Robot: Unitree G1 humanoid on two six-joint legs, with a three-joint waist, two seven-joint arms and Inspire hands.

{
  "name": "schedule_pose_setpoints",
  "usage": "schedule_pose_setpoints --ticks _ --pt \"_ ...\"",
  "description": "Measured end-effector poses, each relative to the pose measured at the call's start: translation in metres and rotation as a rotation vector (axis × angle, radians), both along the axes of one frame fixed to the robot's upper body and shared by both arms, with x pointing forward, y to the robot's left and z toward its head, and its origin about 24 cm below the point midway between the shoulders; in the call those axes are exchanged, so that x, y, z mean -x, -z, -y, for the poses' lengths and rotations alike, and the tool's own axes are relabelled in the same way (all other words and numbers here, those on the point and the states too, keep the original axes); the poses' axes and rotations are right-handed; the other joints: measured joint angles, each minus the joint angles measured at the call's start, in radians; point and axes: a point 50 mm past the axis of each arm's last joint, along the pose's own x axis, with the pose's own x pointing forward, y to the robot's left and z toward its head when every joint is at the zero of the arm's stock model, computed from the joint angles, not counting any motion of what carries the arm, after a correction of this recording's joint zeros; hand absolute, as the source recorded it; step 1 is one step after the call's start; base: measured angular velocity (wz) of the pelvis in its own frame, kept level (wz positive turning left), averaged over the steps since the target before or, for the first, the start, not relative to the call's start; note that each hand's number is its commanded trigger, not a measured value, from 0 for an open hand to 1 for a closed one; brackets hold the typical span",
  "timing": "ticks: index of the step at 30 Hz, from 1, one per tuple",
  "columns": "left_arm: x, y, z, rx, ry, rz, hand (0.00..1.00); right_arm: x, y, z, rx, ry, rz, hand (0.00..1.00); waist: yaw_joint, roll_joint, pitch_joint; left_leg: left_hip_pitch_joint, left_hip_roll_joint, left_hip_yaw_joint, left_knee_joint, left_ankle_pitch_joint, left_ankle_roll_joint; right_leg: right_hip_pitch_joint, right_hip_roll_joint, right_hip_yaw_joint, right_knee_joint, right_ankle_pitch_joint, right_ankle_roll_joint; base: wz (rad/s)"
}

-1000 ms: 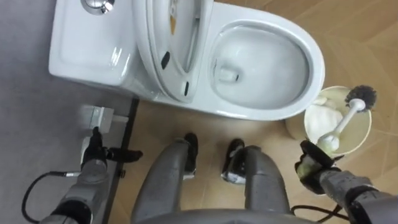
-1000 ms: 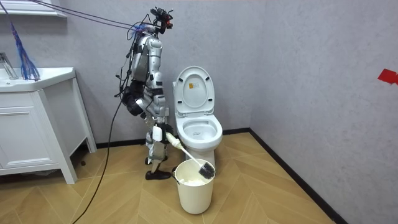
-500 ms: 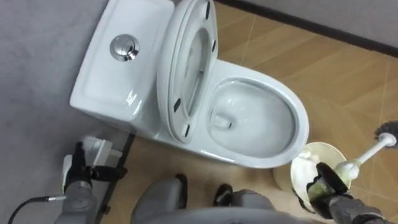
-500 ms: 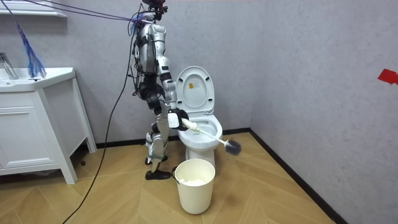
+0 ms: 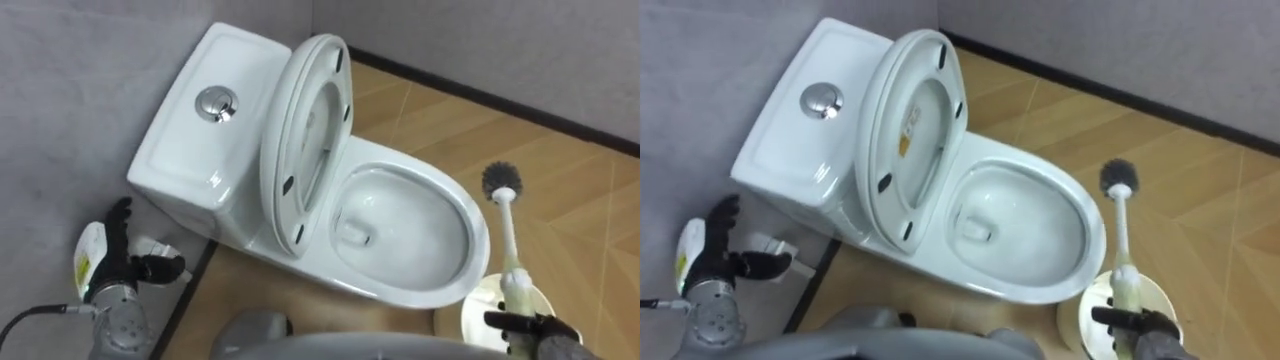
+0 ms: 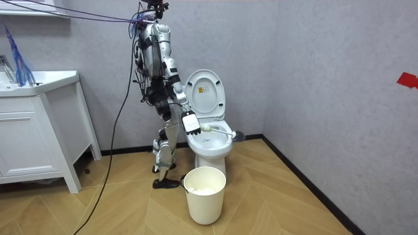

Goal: Brush toilet

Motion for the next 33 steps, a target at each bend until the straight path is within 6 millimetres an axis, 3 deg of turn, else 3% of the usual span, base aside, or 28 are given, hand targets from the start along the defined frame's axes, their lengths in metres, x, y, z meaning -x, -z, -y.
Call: schedule_pose_setpoints --ticks 7,12,21,23,25,28,29,33 --pt "-0.013 -0.029 0.009 -0.159 0.124 0.188 0.0 0.001 0.0 -0.001 0.051 -0.176 -0.023 1.0 0.026 0.001 0.0025 0.011 -0.001 -0.015 0.001 0.003 -0.005 0.013 0.0 -0.009 -0.004 -0.004 -0.006 0.05" --pt "-0.019 -0.038 0.013 -0.23 0.186 0.227 0.0 0.009 0.001 -0.002 0.065 -0.278 -0.065 1.0 0.025 -0.003 0.0035 0.026 -0.002 -0.023 -0.003 0.003 -0.01 0.03 0.002 -0.017 -0.018 -0.008 -0.008 0.04" --pt "-0.025 -0.039 0.025 -0.312 0.328 0.238 0.0 0.007 0.001 -0.003 0.068 -0.535 -0.163 1.0 0.018 0.013 0.0094 0.012 -0.002 -0.033 -0.008 0.003 -0.012 0.024 0.006 -0.029 -0.033 -0.008 -0.01 0.03" --pt "-0.029 -0.037 0.034 -0.313 0.388 0.23 0.0 -0.001 -0.002 0.002 0.087 -0.648 -0.205 1.0 0.012 0.022 0.0074 -0.001 -0.004 -0.036 -0.007 0.005 -0.014 0.011 0.004 -0.034 -0.029 -0.008 -0.009 0.02" --pt "-0.033 -0.03 0.039 -0.307 0.447 0.185 0.0 -0.009 -0.004 0.004 0.102 -0.712 -0.223 1.0 0.003 0.025 0.0108 -0.004 -0.005 -0.039 0.0 0.007 -0.015 0.006 0.001 -0.037 -0.015 -0.009 -0.01 0.03" --pt "-0.034 -0.011 0.048 -0.275 0.527 0.049 0.0 -0.038 -0.01 0.005 0.135 -0.801 -0.2 1.0 -0.014 0.034 0.0041 -0.036 -0.005 -0.035 0.004 0.009 -0.017 -0.033 -0.006 -0.031 0.016 -0.013 -0.013 -0.06" --pt "-0.035 -0.009 0.048 -0.281 0.526 0.035 0.0 -0.047 -0.013 0.006 0.151 -0.832 -0.194 1.0 -0.026 0.034 0.0059 -0.047 -0.004 -0.033 0.002 0.014 -0.017 -0.052 -0.01 -0.031 0.032 -0.014 -0.014 0.0" --pt "-0.043 -0.01 0.044 -0.318 0.592 0.011 0.0 -0.062 -0.02 0.011 0.199 -0.894 -0.212 1.0 -0.019 0.031 0.0115 -0.06 -0.005 -0.024 -0.004 0.024 -0.017 -0.076 -0.018 -0.035 0.057 -0.016 -0.015 0.05"
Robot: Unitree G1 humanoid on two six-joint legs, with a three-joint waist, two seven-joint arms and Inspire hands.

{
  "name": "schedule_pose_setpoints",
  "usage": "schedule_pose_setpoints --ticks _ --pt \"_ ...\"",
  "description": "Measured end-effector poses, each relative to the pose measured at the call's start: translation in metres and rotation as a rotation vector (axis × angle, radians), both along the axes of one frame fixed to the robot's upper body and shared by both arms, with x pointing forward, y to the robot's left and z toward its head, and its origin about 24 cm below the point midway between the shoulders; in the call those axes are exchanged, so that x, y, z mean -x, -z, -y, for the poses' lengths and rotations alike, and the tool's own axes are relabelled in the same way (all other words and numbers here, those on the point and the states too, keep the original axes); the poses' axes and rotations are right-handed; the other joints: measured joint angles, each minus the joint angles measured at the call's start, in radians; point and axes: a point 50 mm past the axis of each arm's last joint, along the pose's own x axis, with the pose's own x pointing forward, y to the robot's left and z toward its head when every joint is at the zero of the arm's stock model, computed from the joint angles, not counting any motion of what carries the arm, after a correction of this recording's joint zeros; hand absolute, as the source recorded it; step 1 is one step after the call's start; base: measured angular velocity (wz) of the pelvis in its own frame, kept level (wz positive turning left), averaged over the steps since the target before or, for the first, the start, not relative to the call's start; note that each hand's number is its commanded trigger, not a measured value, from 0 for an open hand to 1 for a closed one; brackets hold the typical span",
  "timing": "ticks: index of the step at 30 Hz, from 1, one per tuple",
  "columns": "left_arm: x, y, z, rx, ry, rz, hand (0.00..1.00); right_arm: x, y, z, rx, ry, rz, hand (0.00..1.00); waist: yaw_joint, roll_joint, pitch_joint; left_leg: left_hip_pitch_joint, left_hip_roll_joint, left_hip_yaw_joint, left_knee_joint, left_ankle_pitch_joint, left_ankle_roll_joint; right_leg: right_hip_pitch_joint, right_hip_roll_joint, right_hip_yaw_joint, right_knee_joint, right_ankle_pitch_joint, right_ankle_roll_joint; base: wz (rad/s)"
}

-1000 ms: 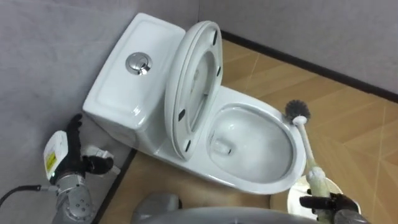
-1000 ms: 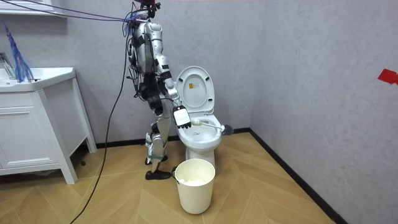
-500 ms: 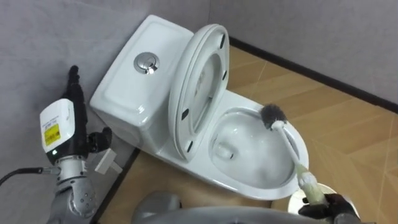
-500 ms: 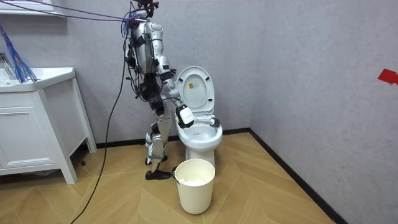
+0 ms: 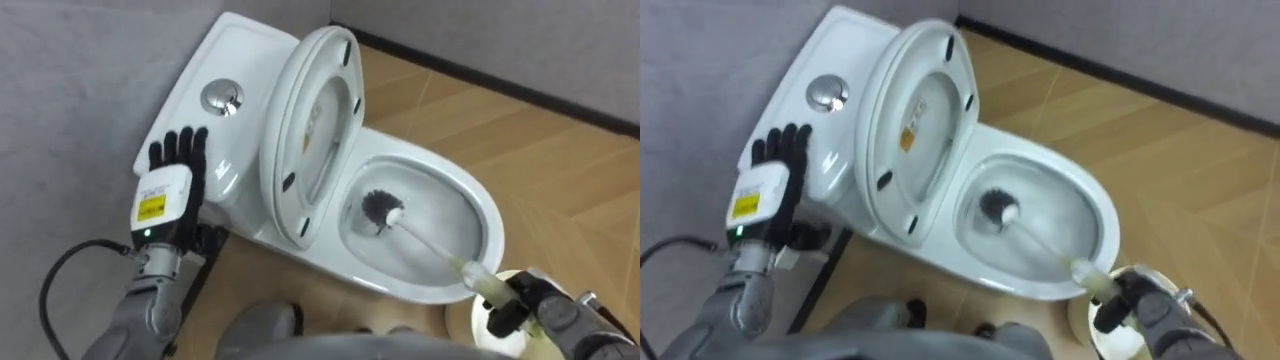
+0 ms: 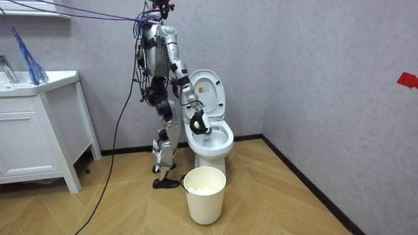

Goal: Brush toilet

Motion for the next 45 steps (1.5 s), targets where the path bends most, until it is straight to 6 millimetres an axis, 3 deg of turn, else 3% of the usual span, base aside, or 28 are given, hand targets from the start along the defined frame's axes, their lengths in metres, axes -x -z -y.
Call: schedule_pose_setpoints --ticks 5,9,11,15,18,20,25,36,43,45 --pt "-0.02 -0.002 0.0 -0.029 0.031 0.007 0.0 -0.03 -0.014 0.005 0.08 -0.091 0.04 1.0 -0.001 0.015 0.0018 -0.086 -0.014 0.005 0.002 0.04 0.001 -0.104 -0.023 0.007 0.041 -0.006 -0.012 0.02" --pt "-0.031 -0.008 -0.001 -0.043 0.036 0.036 0.0 -0.041 -0.019 0.007 0.132 -0.145 0.055 1.0 0.003 0.013 0.0035 -0.146 -0.015 0.017 0.009 0.054 -0.001 -0.18 -0.036 0.014 0.089 -0.008 -0.022 -0.07" --pt "-0.04 -0.013 0.003 -0.049 0.054 0.061 0.0 -0.042 -0.024 0.015 0.17 -0.18 0.041 1.0 0.022 0.012 0.0043 -0.184 -0.018 0.024 0.012 0.068 -0.002 -0.229 -0.044 0.022 0.117 -0.006 -0.028 -0.04" --pt "-0.051 -0.021 0.004 -0.062 0.07 0.094 0.0 -0.053 -0.032 0.02 0.242 -0.275 0.024 1.0 0.037 0.008 0.0113 -0.237 -0.024 0.025 0.031 0.075 -0.005 -0.284 -0.052 0.025 0.152 -0.011 -0.037 0.0" --pt "-0.06 -0.028 0.006 -0.067 0.091 0.137 0.0 -0.069 -0.042 0.022 0.321 -0.396 0.034 1.0 0.061 0.005 0.016 -0.278 -0.014 0.031 0.045 0.083 -0.007 -0.328 -0.052 0.024 0.162 -0.005 -0.048 -0.06" --pt "-0.066 -0.033 0.008 -0.07 0.111 0.171 0.0 -0.08 -0.049 0.019 0.363 -0.461 0.074 1.0 0.083 -0.009 0.0248 -0.297 -0.013 0.038 0.045 0.088 -0.009 -0.355 -0.055 0.029 0.174 -0.004 -0.05 -0.04" --pt "-0.078 -0.044 0.015 -0.061 0.151 0.25 0.0 -0.102 -0.067 0.021 0.449 -0.556 0.121 1.0 0.123 -0.025 0.0345 -0.349 -0.012 0.036 0.062 0.095 -0.011 -0.405 -0.053 0.028 0.185 0.003 -0.058 0.01" --pt "-0.084 -0.055 0.021 -0.062 0.188 0.297 0.0 -0.116 -0.078 0.02 0.528 -0.604 0.113 1.0 0.139 -0.027 0.0341 -0.401 -0.012 0.029 0.091 0.094 -0.011 -0.427 -0.051 -0.001 0.19 -0.001 -0.06 0.07" --pt "-0.09 -0.067 0.025 -0.058 0.207 0.361 0.0 -0.132 -0.098 0.03 0.597 -0.572 0.17 1.0 0.156 -0.023 0.0343 -0.472 -0.013 0.014 0.115 0.095 -0.012 -0.485 -0.055 -0.018 0.211 0.002 -0.068 0.04" --pt "-0.09 -0.072 0.027 -0.031 0.206 0.38 0.0 -0.139 -0.108 0.036 0.61 -0.541 0.2 1.0 0.16 -0.024 0.0348 -0.497 -0.016 0.011 0.116 0.097 -0.013 -0.517 -0.07 -0.018 0.235 -0.006 -0.071 0.08"
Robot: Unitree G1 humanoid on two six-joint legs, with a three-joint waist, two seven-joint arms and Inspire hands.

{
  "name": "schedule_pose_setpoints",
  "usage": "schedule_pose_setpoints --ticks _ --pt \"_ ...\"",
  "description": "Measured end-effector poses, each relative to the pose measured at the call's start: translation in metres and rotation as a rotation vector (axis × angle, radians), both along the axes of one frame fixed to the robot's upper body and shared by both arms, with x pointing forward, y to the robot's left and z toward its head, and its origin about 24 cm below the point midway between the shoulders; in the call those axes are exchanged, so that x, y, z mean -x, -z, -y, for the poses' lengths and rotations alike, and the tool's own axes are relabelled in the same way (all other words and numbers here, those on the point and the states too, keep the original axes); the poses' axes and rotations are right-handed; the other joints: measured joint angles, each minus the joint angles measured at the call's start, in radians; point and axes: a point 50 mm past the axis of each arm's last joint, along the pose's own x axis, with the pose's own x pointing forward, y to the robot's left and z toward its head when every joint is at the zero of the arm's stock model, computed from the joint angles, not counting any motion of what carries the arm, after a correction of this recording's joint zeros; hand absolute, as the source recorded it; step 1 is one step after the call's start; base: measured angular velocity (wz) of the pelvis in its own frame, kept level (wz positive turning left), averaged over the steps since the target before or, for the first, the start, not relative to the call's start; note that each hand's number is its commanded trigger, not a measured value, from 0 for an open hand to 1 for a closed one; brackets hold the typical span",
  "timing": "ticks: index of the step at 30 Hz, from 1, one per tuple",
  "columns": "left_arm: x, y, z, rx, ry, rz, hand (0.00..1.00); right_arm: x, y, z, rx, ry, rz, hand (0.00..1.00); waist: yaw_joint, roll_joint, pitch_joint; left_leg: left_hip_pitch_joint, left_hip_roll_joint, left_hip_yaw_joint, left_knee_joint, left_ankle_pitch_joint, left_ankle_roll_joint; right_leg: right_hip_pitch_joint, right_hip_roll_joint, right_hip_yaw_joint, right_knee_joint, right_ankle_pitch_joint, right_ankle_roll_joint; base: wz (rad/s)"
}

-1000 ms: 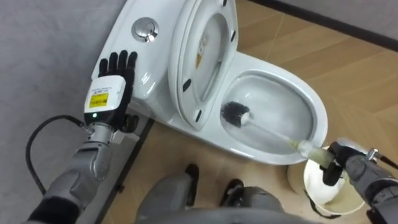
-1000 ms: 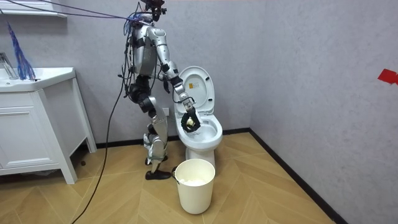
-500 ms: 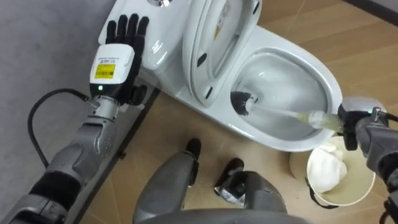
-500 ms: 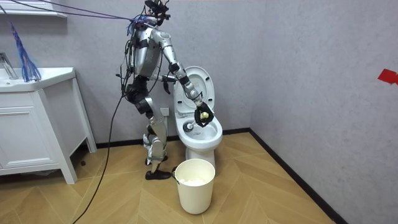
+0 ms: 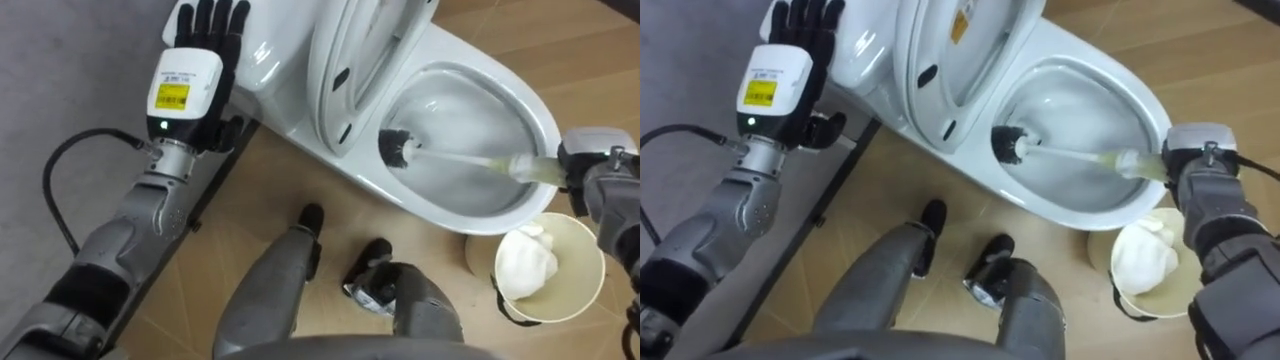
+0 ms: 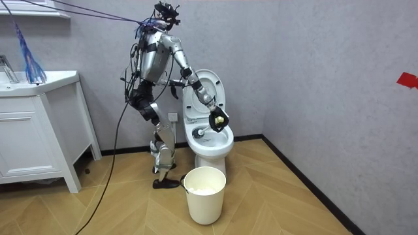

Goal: Brush toilet

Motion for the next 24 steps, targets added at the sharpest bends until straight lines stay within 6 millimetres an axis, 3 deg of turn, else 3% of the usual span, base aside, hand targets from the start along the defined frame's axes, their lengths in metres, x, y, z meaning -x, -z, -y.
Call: schedule_pose_setpoints --ticks 5,7,13,18,20,21,24 --pt "-0.003 -0.018 0.001 -0.002 0.011 0.08 0.0 -0.022 -0.033 0.013 0.031 0.051 0.135 1.0 -0.002 -0.007 0.0058 -0.103 -0.019 0.006 0.062 0.006 0.0 -0.119 -0.039 0.005 0.109 -0.029 -0.014 0.1" --pt "-0.003 -0.022 0.0 -0.012 0.015 0.095 0.0 -0.026 -0.039 0.014 0.054 0.054 0.18 1.0 -0.007 -0.009 0.0124 -0.124 -0.026 0.005 0.083 0.006 0.0 -0.139 -0.052 0.002 0.131 -0.044 -0.016 0.15" --pt "-0.003 -0.03 0.0 -0.006 0.02 0.156 0.0 -0.025 -0.048 0.024 0.105 0.062 0.223 1.0 -0.002 -0.005 0.015 -0.199 -0.035 0.008 0.129 0.005 0.003 -0.208 -0.075 -0.005 0.183 -0.058 -0.018 0.07" --pt "-0.002 -0.031 0.001 -0.001 0.022 0.172 0.0 -0.017 -0.043 0.027 0.179 0.012 0.183 1.0 0.019 0.023 0.0219 -0.216 -0.032 0.007 0.138 -0.001 0.008 -0.218 -0.073 -0.01 0.184 -0.058 -0.016 0.0" --pt "0.0 -0.026 0.003 -0.007 0.022 0.152 0.0 -0.009 -0.037 0.03 0.223 0.005 0.154 1.0 0.03 0.059 0.0187 -0.22 -0.035 0.009 0.139 -0.003 0.011 -0.215 -0.074 -0.016 0.181 -0.054 -0.01 0.06" --pt "0.002 -0.025 0.003 -0.007 0.021 0.145 0.0 -0.005 -0.035 0.031 0.231 0.009 0.148 1.0 0.033 0.067 0.018 -0.219 -0.035 0.009 0.139 -0.003 0.012 -0.213 -0.074 -0.016 0.181 -0.054 -0.009 0.03" --pt "0.009 -0.016 0.002 -0.009 0.012 0.11 0.0 0.009 -0.02 0.032 0.244 0.021 0.117 1.0 0.034 0.108 0.0029 -0.211 -0.032 0.007 0.133 -0.005 0.014 -0.195 -0.064 -0.025 0.16 -0.049 -0.004 0.02"
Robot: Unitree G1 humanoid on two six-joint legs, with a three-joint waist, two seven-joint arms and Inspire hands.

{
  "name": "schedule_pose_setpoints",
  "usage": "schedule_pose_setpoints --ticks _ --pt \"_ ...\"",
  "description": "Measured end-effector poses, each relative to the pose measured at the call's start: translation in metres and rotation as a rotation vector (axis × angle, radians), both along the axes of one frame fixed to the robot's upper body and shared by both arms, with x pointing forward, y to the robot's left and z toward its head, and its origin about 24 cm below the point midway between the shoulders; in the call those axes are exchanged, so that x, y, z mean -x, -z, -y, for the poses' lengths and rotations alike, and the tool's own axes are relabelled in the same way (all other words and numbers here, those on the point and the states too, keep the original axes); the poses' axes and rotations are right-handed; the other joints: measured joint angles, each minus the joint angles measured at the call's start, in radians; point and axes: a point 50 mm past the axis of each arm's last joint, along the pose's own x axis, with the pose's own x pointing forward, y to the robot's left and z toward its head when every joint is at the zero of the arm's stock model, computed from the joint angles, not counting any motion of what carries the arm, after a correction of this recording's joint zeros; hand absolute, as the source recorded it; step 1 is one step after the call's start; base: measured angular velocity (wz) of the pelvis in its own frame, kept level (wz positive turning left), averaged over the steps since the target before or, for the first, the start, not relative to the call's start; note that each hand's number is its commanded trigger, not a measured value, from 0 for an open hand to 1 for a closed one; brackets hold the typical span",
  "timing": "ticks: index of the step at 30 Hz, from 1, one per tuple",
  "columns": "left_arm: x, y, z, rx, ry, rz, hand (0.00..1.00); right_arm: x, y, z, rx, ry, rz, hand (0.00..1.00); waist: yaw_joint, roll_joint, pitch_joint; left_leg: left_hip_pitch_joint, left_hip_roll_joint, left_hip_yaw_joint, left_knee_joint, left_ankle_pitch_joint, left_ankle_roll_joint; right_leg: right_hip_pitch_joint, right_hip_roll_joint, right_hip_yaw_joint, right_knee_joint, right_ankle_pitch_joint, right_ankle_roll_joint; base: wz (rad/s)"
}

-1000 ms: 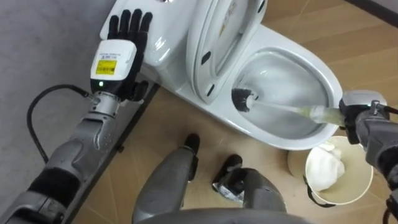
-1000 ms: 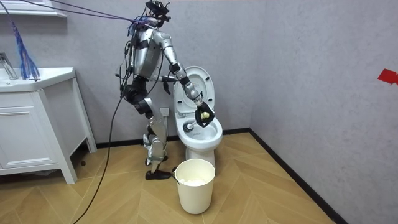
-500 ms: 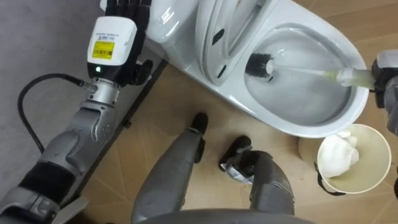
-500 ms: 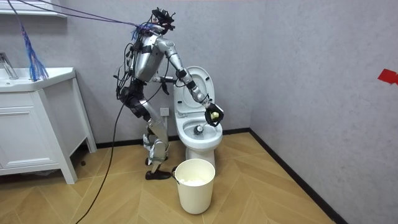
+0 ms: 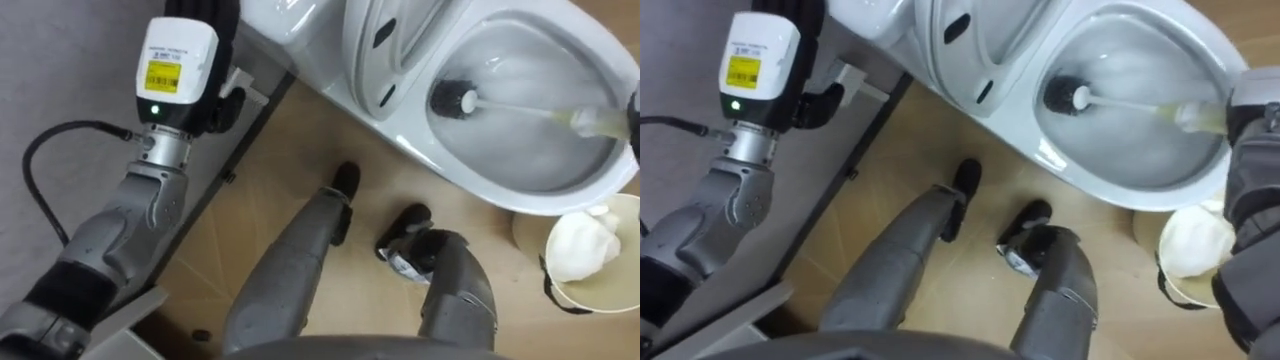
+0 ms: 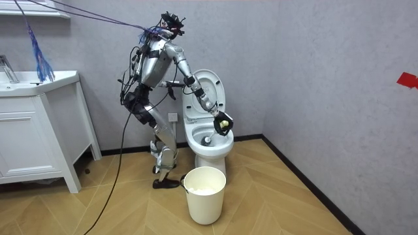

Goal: Brush toilet

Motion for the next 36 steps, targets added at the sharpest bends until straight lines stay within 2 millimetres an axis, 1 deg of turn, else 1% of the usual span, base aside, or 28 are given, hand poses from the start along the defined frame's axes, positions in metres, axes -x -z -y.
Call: schedule_pose_setpoints --ticks 1,2,4,6,8,9,10,11,13,15,17,19,20,21,22,23,24,25,26,27,28,29,30,31,34,36 --pt "0.003 0.005 0.0 -0.001 -0.01 -0.021 0.0 0.007 0.009 -0.002 -0.005 0.003 -0.022 1.0 -0.005 0.015 -0.0057 0.012 0.001 0.001 -0.003 0.0 0.001 0.018 0.012 0.0 -0.018 0.005 0.002 -0.04" --pt "0.005 0.011 -0.001 -0.006 -0.023 -0.045 0.0 0.013 0.017 -0.006 -0.011 0.003 -0.038 1.0 -0.008 0.024 -0.0101 0.036 0.003 0.004 -0.007 -0.001 0.001 0.04 0.014 -0.001 -0.029 0.005 0.003 -0.05" --pt "0.01 0.019 -0.002 -0.005 -0.044 -0.075 0.0 0.021 0.028 -0.013 -0.022 -0.008 -0.051 1.0 -0.015 0.035 -0.0175 0.061 0.008 0.008 -0.024 -0.003 0.001 0.067 0.022 0.0 -0.046 0.006 0.004 -0.02" --pt "0.014 0.025 -0.002 -0.001 -0.063 -0.098 0.0 0.027 0.038 -0.02 -0.038 -0.012 -0.062 1.0 -0.037 0.037 -0.0191 0.088 0.013 0.015 -0.051 -0.003 0.0 0.088 0.027 0.002 -0.063 0.006 0.005 0.02" --pt "0.023 0.034 -0.003 0.017 -0.097 -0.126 0.0 0.037 0.056 -0.036 -0.098 0.004 -0.068 1.0 -0.061 0.042 -0.022 0.119 0.022 0.015 -0.073 -0.001 -0.004 0.125 0.045 -0.001 -0.099 0.01 0.007 0.04" --pt "0.025 0.036 -0.003 0.024 -0.105 -0.132 0.0 0.04 0.06 -0.039 -0.109 0.01 -0.072 1.0 -0.066 0.045 -0.024 0.125 0.026 0.017 -0.074 -0.001 -0.004 0.133 0.051 -0.003 -0.11 0.013 0.007 0.0" --pt "0.029 0.041 -0.002 0.043 -0.128 -0.139 0.0 0.047 0.068 -0.045 -0.134 0.023 -0.079 1.0 -0.078 0.052 -0.0292 0.13 0.039 0.031 -0.073 -0.001 -0.003 0.148 0.061 -0.011 -0.132 0.019 0.006 0.0" --pt "0.033 0.043 -0.002 0.065 -0.154 -0.142 0.0 0.052 0.074 -0.052 -0.164 0.034 -0.077 1.0 -0.091 0.054 -0.031 0.132 0.045 0.039 -0.076 -0.001 -0.003 0.152 0.065 -0.013 -0.139 0.02 0.006 0.0" --pt "0.036 0.045 -0.004 0.111 -0.191 -0.141 0.0 0.056 0.08 -0.059 -0.196 0.051 -0.074 1.0 -0.102 0.055 -0.0312 0.13 0.055 0.071 -0.074 0.0 -0.002 0.152 0.065 -0.014 -0.139 0.02 0.003 -0.05" --pt "0.037 0.046 -0.005 0.135 -0.205 -0.147 0.0 0.055 0.081 -0.061 -0.203 0.051 -0.073 1.0 -0.103 0.059 -0.0298 0.131 0.059 0.076 -0.073 0.0 -0.002 0.151 0.067 -0.012 -0.14 0.02 0.0 -0.08" --pt "0.035 0.045 -0.003 0.165 -0.203 -0.152 0.0 0.049 0.074 -0.055 -0.193 0.062 -0.052 1.0 -0.094 0.064 -0.028 0.13 0.063 0.079 -0.069 0.0 -0.002 0.15 0.067 -0.011 -0.137 0.021 -0.004 -0.09" --pt "0.029 0.041 0.002 0.194 -0.184 -0.149 0.0 0.04 0.063 -0.043 -0.183 0.075 -0.022 1.0 -0.076 0.065 -0.0198 0.124 0.067 0.08 -0.066 0.0 -0.003 0.141 0.068 -0.011 -0.13 0.022 -0.01 -0.06" --pt "0.025 0.037 0.002 0.186 -0.173 -0.13 0.0 0.033 0.055 -0.038 -0.195 0.085 0.007 1.0 -0.065 0.045 -0.0067 0.113 0.067 0.081 -0.065 0.0 -0.003 0.119 0.06 -0.004 -0.11 0.017 -0.014 -0.05" --pt "0.022 0.033 0.001 0.182 -0.166 -0.115 0.0 0.028 0.051 -0.034 -0.201 0.093 0.025 1.0 -0.06 0.042 -0.0056 0.103 0.068 0.083 -0.063 0.003 -0.004 0.1 0.056 0.006 -0.095 0.014 -0.016 -0.06" --pt "0.02 0.026 -0.001 0.175 -0.152 -0.084 0.0 0.019 0.039 -0.028 -0.213 0.102 0.066 1.0 -0.053 0.024 0.0049 0.075 0.066 0.093 -0.051 0.006 -0.004 0.063 0.041 0.009 -0.063 0.006 -0.023 0.0" --pt "0.019 0.019 -0.003 0.16 -0.138 -0.056 0.0 0.011 0.028 -0.02 -0.224 0.119 0.108 1.0 -0.055 0.01 0.01 0.046 0.059 0.102 -0.036 0.007 -0.003 0.026 0.027 0.014 -0.03 -0.003 -0.027 0.07" --pt "0.018 0.015 -0.005 0.153 -0.132 -0.042 0.0 0.008 0.023 -0.016 -0.229 0.131 0.129 1.0 -0.057 0.001 0.011 0.032 0.051 0.102 -0.032 0.009 -0.002 0.008 0.019 0.016 -0.013 -0.007 -0.028 0.16" --pt "0.017 0.01 -0.006 0.142 -0.12 -0.021 0.0 0.002 0.012 -0.009 -0.234 0.143 0.168 1.0 -0.058 -0.011 0.011 0.009 0.048 0.102 -0.028 0.014 0.0 -0.021 0.008 0.021 0.007 -0.011 -0.029 0.1" --pt "0.017 0.005 -0.008 0.121 -0.11 0.003 0.0 -0.004 0.001 -0.003 -0.22 0.142 0.198 1.0 -0.057 -0.029 0.0109 -0.008 0.044 0.109 -0.023 0.016 0.001 -0.05 0.001 0.034 0.028 -0.011 -0.03 0.05" --pt "0.017 0.004 -0.009 0.112 -0.112 0.013 0.0 -0.007 -0.005 -0.001 -0.216 0.136 0.212 1.0 -0.057 -0.039 0.0111 -0.014 0.041 0.112 -0.018 0.017 0.001 -0.061 -0.006 0.038 0.04 -0.014 -0.031 0.0" --pt "0.017 0.003 -0.01 0.099 -0.118 0.029 0.0 -0.013 -0.015 0.003 -0.207 0.131 0.24 1.0 -0.062 -0.058 0.0106 -0.023 0.032 0.113 -0.01 0.017 0.001 -0.076 -0.017 0.047 0.061 -0.021 -0.031 0.0" --pt "0.016 0.003 -0.01 0.096 -0.12 0.034 0.0 -0.016 -0.02 0.005 -0.2 0.13 0.254 1.0 -0.069 -0.064 0.0119 -0.027 0.032 0.113 -0.002 0.017 0.001 -0.077 -0.019 0.046 0.066 -0.021 -0.031 0.03" --pt "0.015 0.002 -0.01 0.095 -0.121 0.038 0.0 -0.018 -0.029 0.01 -0.186 0.13 0.271 1.0 -0.068 -0.071 0.0093 -0.03 0.031 0.113 0.009 0.017 0.001 -0.077 -0.022 0.046 0.072 -0.022 -0.03 0.0" --pt "0.015 0.002 -0.009 0.092 -0.12 0.039 0.0 -0.02 -0.035 0.015 -0.169 0.135 0.282 1.0 -0.07 -0.082 0.0089 -0.028 0.031 0.113 0.014 0.017 0.001 -0.074 -0.023 0.046 0.074 -0.023 -0.03 0.0" --pt "0.014 0.002 -0.009 0.072 -0.118 0.025 0.0 -0.02 -0.04 0.018 -0.131 0.117 0.269 1.0 -0.076 -0.1 0.009 -0.013 0.031 0.113 0.024 0.016 0.002 -0.056 -0.025 0.046 0.075 -0.021 -0.026 -0.04" --pt "0.011 0.002 -0.009 0.064 -0.11 0.008 0.0 -0.021 -0.04 0.017 -0.121 0.103 0.257 1.0 -0.073 -0.101 0.0095 0.001 0.032 0.114 0.022 0.014 0.006 -0.044 -0.025 0.046 0.073 -0.019 -0.02 -0.07"
